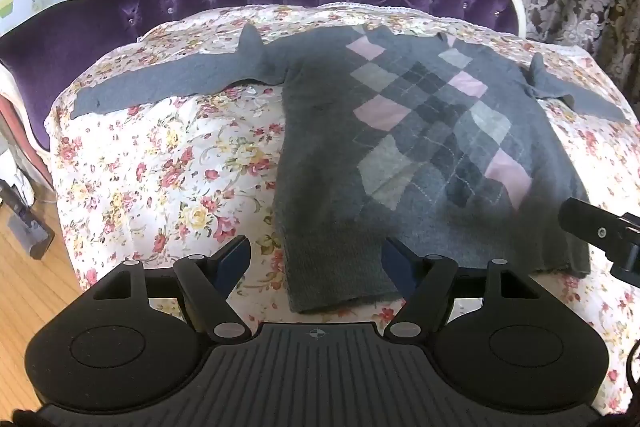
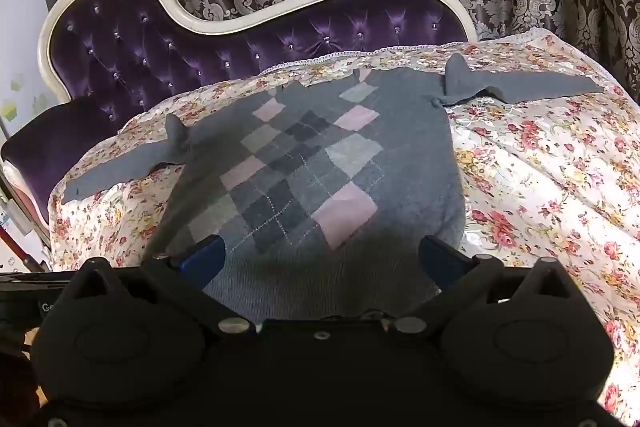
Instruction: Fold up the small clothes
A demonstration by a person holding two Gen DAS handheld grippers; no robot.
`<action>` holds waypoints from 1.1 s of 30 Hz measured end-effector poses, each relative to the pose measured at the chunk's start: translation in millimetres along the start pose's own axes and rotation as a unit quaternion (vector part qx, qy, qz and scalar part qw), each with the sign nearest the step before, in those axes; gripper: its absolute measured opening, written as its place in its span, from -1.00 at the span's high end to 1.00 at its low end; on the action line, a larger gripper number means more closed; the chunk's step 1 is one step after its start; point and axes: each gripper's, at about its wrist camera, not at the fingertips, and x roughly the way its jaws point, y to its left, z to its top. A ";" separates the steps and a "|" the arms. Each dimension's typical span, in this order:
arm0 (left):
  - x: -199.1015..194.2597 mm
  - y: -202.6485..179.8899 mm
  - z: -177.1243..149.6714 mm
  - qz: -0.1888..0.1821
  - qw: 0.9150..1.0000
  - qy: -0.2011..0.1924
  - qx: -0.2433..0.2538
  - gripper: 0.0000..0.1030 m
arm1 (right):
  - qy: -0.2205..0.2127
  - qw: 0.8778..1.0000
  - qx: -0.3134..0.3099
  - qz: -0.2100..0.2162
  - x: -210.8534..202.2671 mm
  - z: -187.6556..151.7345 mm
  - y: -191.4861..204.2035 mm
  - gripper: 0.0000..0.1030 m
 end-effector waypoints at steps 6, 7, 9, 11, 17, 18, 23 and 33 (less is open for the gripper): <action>6.6 7.6 3.2 0.001 1.000 0.003 -0.004 -0.38 | 0.006 1.000 0.001 -0.001 1.6 0.4 1.1 -0.99; 4.2 5.8 1.0 0.001 1.000 0.001 -0.003 -0.38 | 0.007 1.000 0.001 -0.001 1.6 0.4 0.9 -0.99; 4.1 5.8 0.4 -0.001 1.000 0.003 -0.003 -0.38 | 0.008 1.000 0.002 -0.001 1.9 0.9 1.2 -0.99; 4.7 4.3 1.9 -0.001 1.000 0.002 -0.002 -0.38 | 0.009 1.000 0.002 -0.002 2.5 1.1 0.9 -0.99; 8.5 0.3 0.5 0.000 1.000 0.005 0.000 -0.38 | 0.015 1.000 0.006 -0.004 6.2 0.4 -1.6 -0.99; 9.6 -0.1 0.5 0.000 1.000 0.006 0.000 -0.38 | 0.017 1.000 0.007 -0.005 7.0 -0.1 -2.4 -0.99; 13.5 -1.0 1.0 0.002 1.000 0.020 0.001 -0.38 | 0.027 0.999 0.016 -0.011 10.8 -3.0 -8.0 -0.99; 16.9 -0.5 2.5 0.001 1.000 0.002 0.001 -0.38 | 0.036 0.999 0.024 -0.016 15.2 -3.2 -14.2 -0.99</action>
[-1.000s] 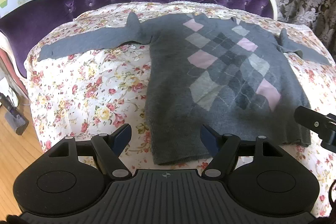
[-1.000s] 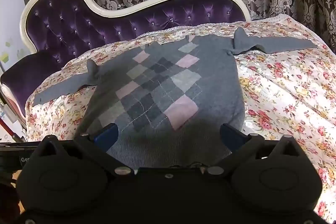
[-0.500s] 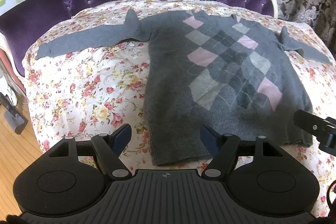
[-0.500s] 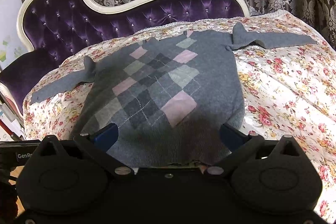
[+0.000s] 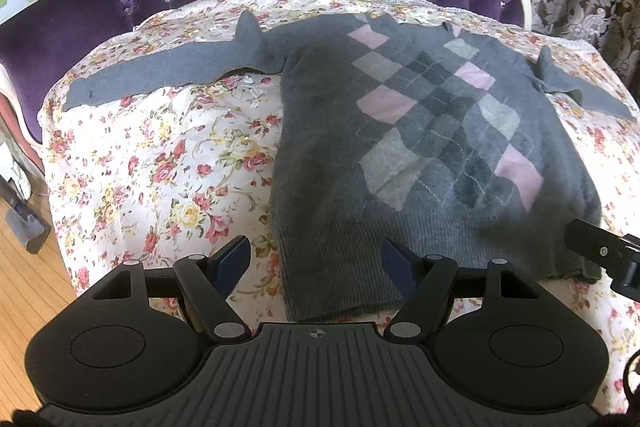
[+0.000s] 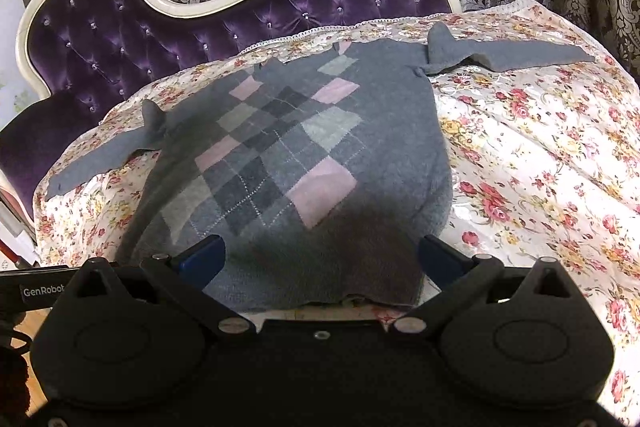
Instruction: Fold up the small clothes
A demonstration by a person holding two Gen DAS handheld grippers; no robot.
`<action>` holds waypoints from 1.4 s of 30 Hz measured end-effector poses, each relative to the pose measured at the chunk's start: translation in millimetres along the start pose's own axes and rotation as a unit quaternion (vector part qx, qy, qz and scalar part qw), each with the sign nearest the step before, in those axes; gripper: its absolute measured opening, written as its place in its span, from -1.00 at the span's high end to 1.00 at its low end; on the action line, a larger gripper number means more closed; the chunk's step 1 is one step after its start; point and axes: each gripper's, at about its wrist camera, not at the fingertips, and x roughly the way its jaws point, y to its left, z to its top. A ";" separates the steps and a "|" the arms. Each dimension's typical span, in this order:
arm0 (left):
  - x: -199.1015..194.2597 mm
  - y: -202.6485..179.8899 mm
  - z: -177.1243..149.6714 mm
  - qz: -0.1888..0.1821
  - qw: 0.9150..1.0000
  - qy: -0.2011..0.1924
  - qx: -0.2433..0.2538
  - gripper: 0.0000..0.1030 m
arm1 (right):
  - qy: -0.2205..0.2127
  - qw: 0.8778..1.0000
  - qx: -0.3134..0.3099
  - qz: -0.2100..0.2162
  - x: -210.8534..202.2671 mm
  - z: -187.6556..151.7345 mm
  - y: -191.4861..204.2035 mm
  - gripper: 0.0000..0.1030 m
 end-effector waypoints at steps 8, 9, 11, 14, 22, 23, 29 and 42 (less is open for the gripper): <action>4.7 1.9 -0.3 0.009 1.000 -0.009 0.011 -0.38 | 0.003 1.000 -0.002 -0.009 2.0 -2.7 -5.2 -0.98; 6.1 2.5 -0.7 0.006 1.000 -0.008 0.010 -0.37 | 0.002 1.000 0.000 -0.012 1.6 -3.9 -7.9 -0.97; 7.7 2.7 -1.6 0.005 1.000 -0.008 0.012 -0.37 | 0.002 1.000 0.006 -0.017 0.7 -6.3 -14.5 -0.86; 10.6 2.6 -2.7 0.000 1.000 -0.006 0.009 -0.37 | 0.010 1.000 0.018 -0.024 2.7 -8.8 -24.7 -0.62; 16.2 3.0 -3.0 -0.002 1.000 0.002 0.011 -0.37 | 0.027 0.997 0.063 -0.020 21.9 -15.0 -46.2 -0.10; 17.6 2.9 -2.3 -0.002 1.000 0.004 0.013 -0.37 | 0.024 0.998 0.058 -0.019 22.9 -14.5 -45.1 0.01; 24.0 1.0 6.2 -0.007 1.000 -0.007 0.023 -0.37 | 0.015 1.000 0.024 -0.005 18.3 -10.7 -39.5 0.72; 60.0 1.5 -1.0 -0.027 0.999 -0.007 0.024 -0.40 | 0.024 0.998 0.038 -0.034 -1.8 -11.8 -60.1 0.57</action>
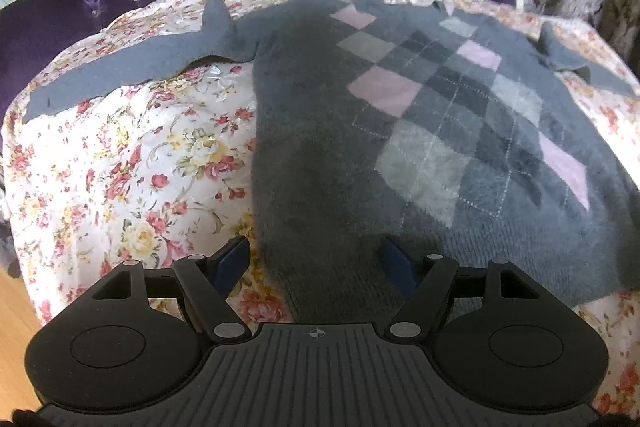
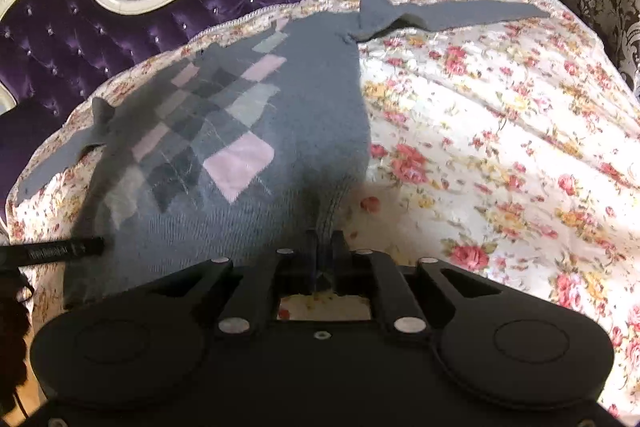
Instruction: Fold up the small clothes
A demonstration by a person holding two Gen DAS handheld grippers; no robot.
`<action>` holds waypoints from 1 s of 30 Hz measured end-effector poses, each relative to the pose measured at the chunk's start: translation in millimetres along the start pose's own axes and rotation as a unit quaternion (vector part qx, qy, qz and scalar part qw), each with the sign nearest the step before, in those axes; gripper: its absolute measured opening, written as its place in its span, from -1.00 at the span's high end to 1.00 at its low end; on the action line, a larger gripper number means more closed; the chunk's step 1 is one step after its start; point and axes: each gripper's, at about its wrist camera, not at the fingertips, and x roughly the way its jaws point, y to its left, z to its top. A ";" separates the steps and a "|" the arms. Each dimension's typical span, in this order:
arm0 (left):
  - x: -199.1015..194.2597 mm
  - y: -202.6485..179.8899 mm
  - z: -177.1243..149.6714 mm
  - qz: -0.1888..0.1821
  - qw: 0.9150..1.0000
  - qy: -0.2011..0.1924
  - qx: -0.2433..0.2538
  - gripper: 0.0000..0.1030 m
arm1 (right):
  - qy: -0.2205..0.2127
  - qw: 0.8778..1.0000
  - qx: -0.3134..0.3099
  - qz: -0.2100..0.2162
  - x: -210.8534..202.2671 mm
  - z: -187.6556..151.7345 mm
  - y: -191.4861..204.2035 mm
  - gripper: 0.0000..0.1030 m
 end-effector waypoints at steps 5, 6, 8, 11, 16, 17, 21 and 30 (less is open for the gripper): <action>2.9 17.5 -6.8 -0.028 0.999 -0.009 -0.019 -0.74 | -0.039 0.999 -0.010 -0.018 -8.3 10.7 -2.6 0.29; 3.3 19.6 -6.8 -0.033 0.999 -0.006 -0.015 -0.76 | -0.051 0.998 -0.017 -0.020 -11.5 12.6 -1.2 0.12; 1.5 23.8 -3.3 -0.043 0.999 -0.003 -0.010 -0.70 | -0.089 0.995 -0.032 -0.022 -19.1 17.3 4.2 -0.30; -4.4 39.2 -1.2 -0.053 0.998 -0.005 -0.037 -0.33 | -0.153 0.987 -0.055 -0.012 -28.2 24.3 16.0 -0.64; -13.4 86.0 18.9 -0.019 0.996 -0.053 -0.076 -0.33 | -0.204 0.975 -0.084 0.017 -22.1 41.9 41.1 -0.99; -13.7 96.8 24.6 -0.014 0.994 -0.059 -0.087 -0.33 | -0.205 0.975 -0.083 0.025 -18.8 46.3 45.5 -0.99; -12.8 150.6 49.9 0.016 0.988 -0.071 -0.134 -0.33 | -0.199 0.976 -0.075 0.051 -2.4 63.2 63.8 -0.99; 6.6 247.9 98.6 0.077 0.967 -0.086 -0.227 -0.33 | -0.149 0.974 -0.093 0.144 35.3 116.1 107.1 -0.99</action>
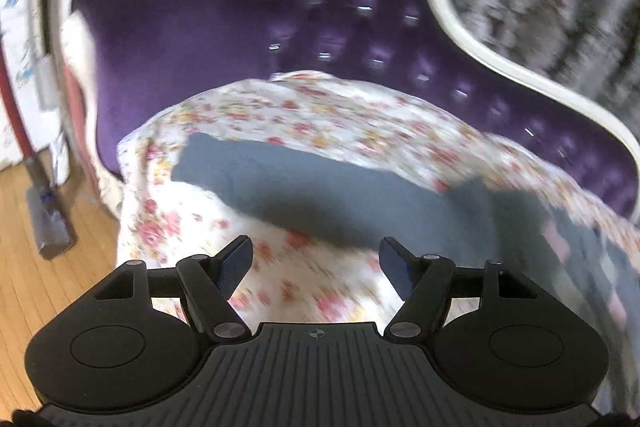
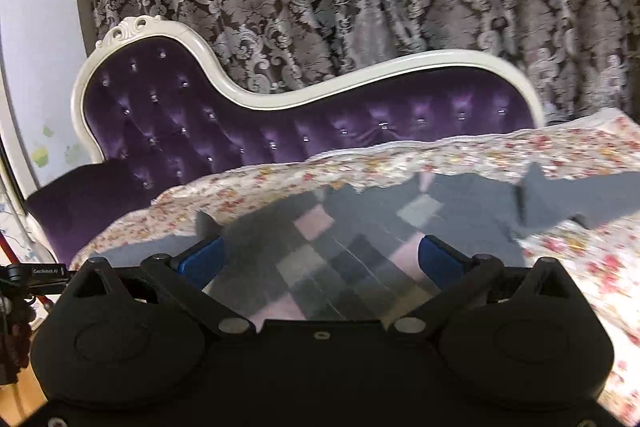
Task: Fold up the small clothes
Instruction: 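Move the left gripper to the sleeve cuff and close on it, then lift the held sleeve and fold it across the body, open left gripper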
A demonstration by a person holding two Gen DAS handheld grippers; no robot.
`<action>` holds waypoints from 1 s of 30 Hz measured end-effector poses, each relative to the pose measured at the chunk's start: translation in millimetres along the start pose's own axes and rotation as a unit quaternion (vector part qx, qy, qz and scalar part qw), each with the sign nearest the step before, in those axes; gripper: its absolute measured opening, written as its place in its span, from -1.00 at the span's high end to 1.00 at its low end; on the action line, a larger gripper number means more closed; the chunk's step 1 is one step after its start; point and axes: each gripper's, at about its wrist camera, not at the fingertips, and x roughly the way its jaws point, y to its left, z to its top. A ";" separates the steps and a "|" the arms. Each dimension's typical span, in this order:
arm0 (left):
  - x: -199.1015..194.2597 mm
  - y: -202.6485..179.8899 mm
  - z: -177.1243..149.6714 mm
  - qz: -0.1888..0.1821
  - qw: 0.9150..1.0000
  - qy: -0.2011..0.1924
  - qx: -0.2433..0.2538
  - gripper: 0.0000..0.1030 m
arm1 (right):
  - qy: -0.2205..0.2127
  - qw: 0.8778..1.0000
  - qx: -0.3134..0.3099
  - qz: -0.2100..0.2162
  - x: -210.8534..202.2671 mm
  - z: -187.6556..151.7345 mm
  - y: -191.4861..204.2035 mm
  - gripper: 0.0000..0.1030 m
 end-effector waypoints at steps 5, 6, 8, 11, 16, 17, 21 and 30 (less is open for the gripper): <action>43.7 26.9 9.4 0.017 0.999 0.018 -0.047 -0.33 | 0.010 1.000 0.001 0.023 27.9 6.6 9.5 -0.99; 52.1 30.3 8.7 0.020 0.998 0.021 -0.052 -0.33 | 0.014 1.000 -0.001 0.026 33.3 6.7 11.9 -0.99; 66.8 38.1 10.3 0.020 0.997 0.023 -0.066 -0.33 | 0.020 0.999 -0.006 0.032 41.8 6.2 16.6 -0.99; 83.4 45.6 10.3 0.023 0.996 0.021 -0.082 -0.33 | 0.037 0.998 -0.010 0.041 51.9 2.9 21.8 -0.99; 108.9 55.3 14.1 0.023 0.994 0.013 -0.110 -0.34 | 0.060 0.997 -0.014 0.049 64.5 -4.2 26.9 -0.99; 109.8 55.9 14.9 0.034 0.993 0.004 -0.114 -0.34 | 0.064 0.997 -0.014 0.050 66.7 -5.4 27.2 -0.99; 110.8 63.8 21.5 0.026 0.991 -0.022 -0.129 0.52 | 0.080 0.995 -0.010 0.051 73.4 -11.6 25.3 -0.99; 65.1 59.9 45.5 0.032 0.989 -0.095 -0.105 0.87 | 0.112 0.993 0.010 0.046 79.4 -26.2 15.2 -0.99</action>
